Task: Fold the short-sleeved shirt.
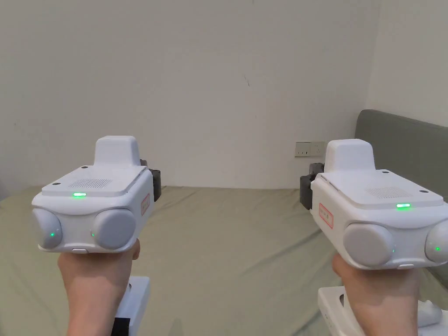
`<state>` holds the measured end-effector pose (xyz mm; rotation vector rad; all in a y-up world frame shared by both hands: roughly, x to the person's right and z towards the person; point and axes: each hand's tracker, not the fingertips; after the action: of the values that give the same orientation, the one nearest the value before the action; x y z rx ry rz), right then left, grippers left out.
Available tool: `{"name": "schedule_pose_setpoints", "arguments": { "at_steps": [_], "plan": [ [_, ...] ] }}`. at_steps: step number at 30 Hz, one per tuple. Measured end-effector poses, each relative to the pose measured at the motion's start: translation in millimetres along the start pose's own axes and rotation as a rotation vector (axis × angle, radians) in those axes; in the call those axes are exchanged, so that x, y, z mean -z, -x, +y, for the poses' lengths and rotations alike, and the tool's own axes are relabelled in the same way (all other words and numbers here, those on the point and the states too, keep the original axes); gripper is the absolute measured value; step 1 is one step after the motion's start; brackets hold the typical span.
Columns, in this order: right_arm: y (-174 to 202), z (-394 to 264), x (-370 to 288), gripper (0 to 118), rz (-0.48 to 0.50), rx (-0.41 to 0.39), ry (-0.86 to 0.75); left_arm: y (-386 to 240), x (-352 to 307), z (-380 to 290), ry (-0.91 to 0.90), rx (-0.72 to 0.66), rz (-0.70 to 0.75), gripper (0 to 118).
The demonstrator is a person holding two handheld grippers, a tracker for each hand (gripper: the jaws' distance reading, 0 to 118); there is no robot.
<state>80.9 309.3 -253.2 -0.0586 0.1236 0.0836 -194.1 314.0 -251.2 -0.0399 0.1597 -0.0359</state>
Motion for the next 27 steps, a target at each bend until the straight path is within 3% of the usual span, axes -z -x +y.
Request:
{"name": "schedule_pose_setpoints", "arguments": {
  "at_steps": [13, 27],
  "plan": [
    [-4, 2, 4, 1, -0.006, -0.022, 0.013, -6, -1, 0, -0.008, 0.017, 0.009, 0],
    [-10, 9, 4, 1, -0.019, 0.006, -0.003, 0, 5, 1, 0.002, 0.009, 0.016, 0]
  ]
}}
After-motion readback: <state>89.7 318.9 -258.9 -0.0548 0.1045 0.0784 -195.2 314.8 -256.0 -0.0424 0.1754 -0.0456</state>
